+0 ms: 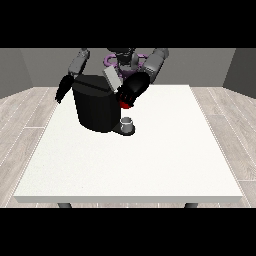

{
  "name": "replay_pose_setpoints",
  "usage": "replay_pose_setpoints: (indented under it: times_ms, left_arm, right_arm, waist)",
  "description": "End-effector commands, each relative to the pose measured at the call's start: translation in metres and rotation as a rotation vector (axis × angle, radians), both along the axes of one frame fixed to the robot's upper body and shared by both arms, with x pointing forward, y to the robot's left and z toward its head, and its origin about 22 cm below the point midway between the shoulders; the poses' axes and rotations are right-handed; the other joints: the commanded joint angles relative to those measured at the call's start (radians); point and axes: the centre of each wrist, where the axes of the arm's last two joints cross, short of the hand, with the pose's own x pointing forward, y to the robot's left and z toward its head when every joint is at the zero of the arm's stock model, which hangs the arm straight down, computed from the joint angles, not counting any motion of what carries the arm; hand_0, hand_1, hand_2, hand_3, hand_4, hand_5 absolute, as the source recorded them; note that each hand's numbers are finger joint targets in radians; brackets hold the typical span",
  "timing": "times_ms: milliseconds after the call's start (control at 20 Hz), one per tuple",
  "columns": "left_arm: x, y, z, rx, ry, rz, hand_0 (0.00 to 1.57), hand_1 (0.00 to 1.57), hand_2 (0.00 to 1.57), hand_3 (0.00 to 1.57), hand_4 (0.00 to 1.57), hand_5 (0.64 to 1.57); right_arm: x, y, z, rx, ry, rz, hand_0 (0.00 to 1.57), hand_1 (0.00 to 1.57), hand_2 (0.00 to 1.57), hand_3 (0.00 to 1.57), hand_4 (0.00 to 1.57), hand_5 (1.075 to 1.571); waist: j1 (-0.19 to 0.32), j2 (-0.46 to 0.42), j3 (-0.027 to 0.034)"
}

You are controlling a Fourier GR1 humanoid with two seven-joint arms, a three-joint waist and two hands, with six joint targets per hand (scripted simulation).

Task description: Insert the coffee pod into the coffee machine and close the lid

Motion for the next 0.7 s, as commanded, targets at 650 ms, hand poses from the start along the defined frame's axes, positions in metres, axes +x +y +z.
replay_pose_setpoints:
  times_ms: [650]
  left_arm:
    - [0.003, 0.007, -0.014, 0.015, 0.057, 0.037, 0.0, 0.0, 0.3, 0.2, 0.0, 1.571]
  right_arm:
    - [-0.006, -0.002, -0.02, 0.027, 0.063, -0.021, 0.0, 0.0, 0.0, 0.0, 0.0, 1.571]
  waist:
    - [0.043, -0.066, -0.0016]
